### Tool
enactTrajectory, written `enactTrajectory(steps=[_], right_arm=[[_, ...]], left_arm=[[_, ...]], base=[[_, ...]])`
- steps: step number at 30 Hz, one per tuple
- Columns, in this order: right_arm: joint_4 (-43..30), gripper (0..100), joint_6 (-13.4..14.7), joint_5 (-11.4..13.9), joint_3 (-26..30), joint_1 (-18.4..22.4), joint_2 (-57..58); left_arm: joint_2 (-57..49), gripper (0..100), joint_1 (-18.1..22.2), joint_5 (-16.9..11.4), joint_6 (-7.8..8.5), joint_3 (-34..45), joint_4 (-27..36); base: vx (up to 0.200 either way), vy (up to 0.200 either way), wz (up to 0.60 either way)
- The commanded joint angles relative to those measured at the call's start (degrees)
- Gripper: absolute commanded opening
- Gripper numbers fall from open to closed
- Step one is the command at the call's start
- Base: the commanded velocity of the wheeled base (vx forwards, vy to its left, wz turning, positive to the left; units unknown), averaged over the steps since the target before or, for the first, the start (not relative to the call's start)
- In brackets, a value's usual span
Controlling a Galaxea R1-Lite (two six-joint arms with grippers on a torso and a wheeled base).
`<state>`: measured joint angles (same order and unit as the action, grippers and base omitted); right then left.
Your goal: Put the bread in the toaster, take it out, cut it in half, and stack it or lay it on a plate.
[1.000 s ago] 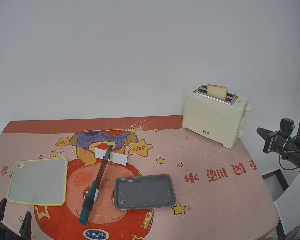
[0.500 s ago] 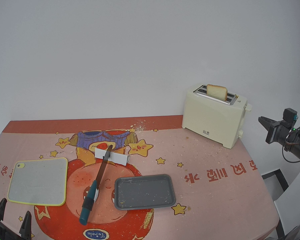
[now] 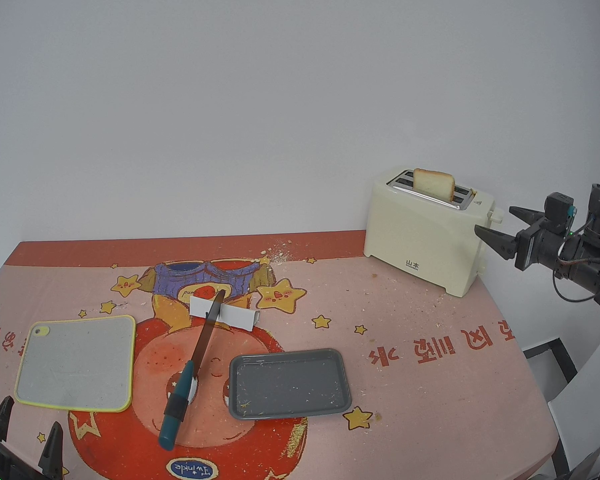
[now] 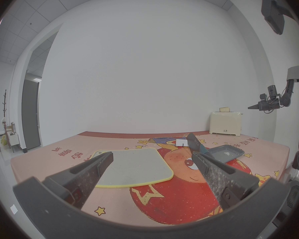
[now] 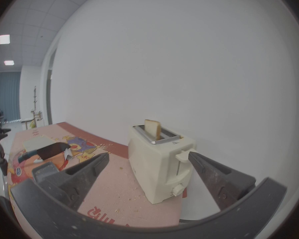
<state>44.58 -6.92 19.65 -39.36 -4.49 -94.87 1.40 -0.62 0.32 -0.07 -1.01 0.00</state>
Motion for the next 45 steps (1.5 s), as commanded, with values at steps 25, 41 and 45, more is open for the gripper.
enactTrajectory(steps=[25,41,45], right_arm=[[-11.5,100,-0.2,3.2,-31.4,-2.1,-21.4],[-12.1,100,0.0,2.8,-37.4,-2.5,-25.5],[-12.1,0,0.0,2.7,-37.9,-2.6,-25.7]], left_arm=[[0.1,100,0.0,0.0,-0.01,1.0,0.0],[0.1,100,0.0,0.0,-0.01,1.0,0.0],[0.1,100,0.0,0.0,-0.01,1.0,0.0]], base=[[0.0,0.0,0.0],[0.0,0.0,0.0],[0.0,0.0,0.0]])
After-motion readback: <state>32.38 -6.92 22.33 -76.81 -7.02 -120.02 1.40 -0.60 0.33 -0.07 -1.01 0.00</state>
